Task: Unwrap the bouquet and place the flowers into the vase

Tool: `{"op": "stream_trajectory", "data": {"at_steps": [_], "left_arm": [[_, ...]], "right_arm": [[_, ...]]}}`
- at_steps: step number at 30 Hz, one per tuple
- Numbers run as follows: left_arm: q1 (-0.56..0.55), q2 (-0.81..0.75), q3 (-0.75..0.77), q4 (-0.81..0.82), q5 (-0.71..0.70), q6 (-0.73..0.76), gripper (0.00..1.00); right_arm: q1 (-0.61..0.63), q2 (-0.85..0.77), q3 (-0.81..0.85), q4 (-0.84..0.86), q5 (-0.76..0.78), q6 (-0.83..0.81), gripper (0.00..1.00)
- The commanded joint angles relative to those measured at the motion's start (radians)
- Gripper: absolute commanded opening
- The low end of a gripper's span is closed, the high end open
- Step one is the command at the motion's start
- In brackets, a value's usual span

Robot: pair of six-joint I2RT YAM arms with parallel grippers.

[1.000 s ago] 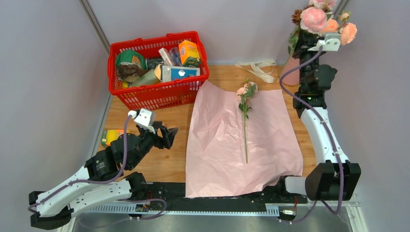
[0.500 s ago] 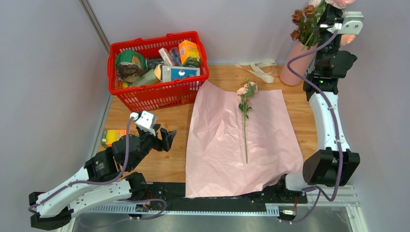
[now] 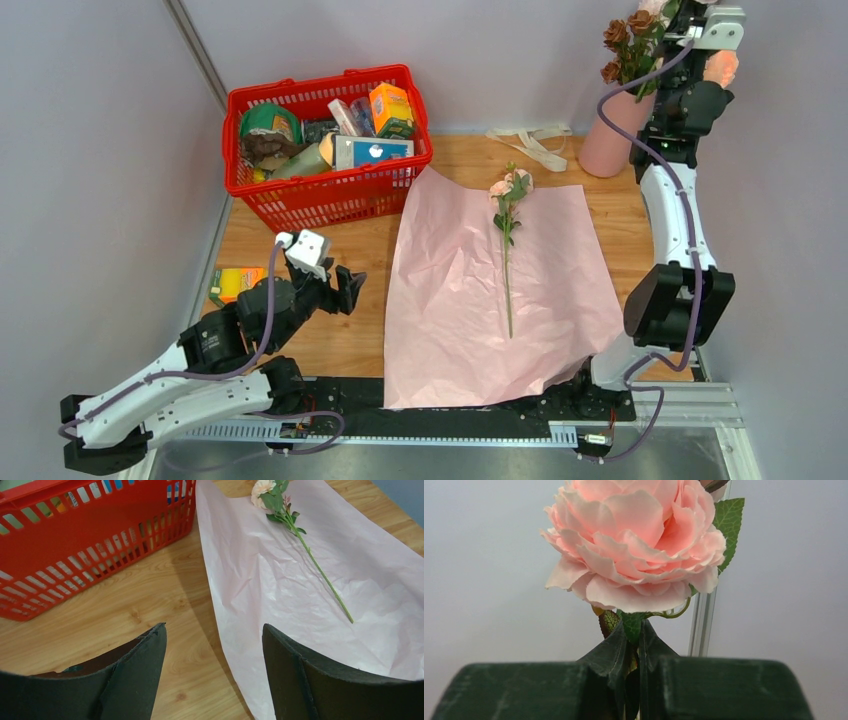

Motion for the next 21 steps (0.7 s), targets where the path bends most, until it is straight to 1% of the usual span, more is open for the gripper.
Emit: {"op": "stream_trajectory", "data": {"at_steps": [1,6,9,12,15,17,19,21], "left_arm": [[0.002,0.012,-0.001,-0.001,-0.005,0.013,0.78],[0.002,0.013,0.0,0.0,-0.005,0.013,0.78],[0.002,0.015,-0.001,-0.001,-0.007,0.013,0.78],[0.002,0.013,0.0,-0.001,-0.009,0.013,0.78],[0.002,0.016,-0.001,0.003,0.002,0.016,0.78],[0.002,0.015,-0.001,0.009,0.019,0.018,0.78],[0.002,0.018,-0.003,0.012,0.027,0.015,0.78],[0.002,0.019,-0.004,0.012,0.03,0.015,0.78]], "right_arm": [[-0.008,0.035,0.098,0.077,-0.009,0.014,0.05],[-0.012,0.082,0.141,0.058,-0.026,0.037,0.05],[-0.012,0.099,0.121,0.058,-0.017,0.04,0.05],[-0.014,0.113,0.068,0.061,-0.011,0.05,0.05],[-0.014,0.164,0.078,-0.012,-0.01,0.054,0.06],[-0.012,0.2,0.098,-0.098,0.049,0.06,0.07],[-0.012,0.22,0.074,-0.143,0.104,0.083,0.07],[-0.014,0.221,0.005,-0.125,0.164,0.105,0.07]]}}
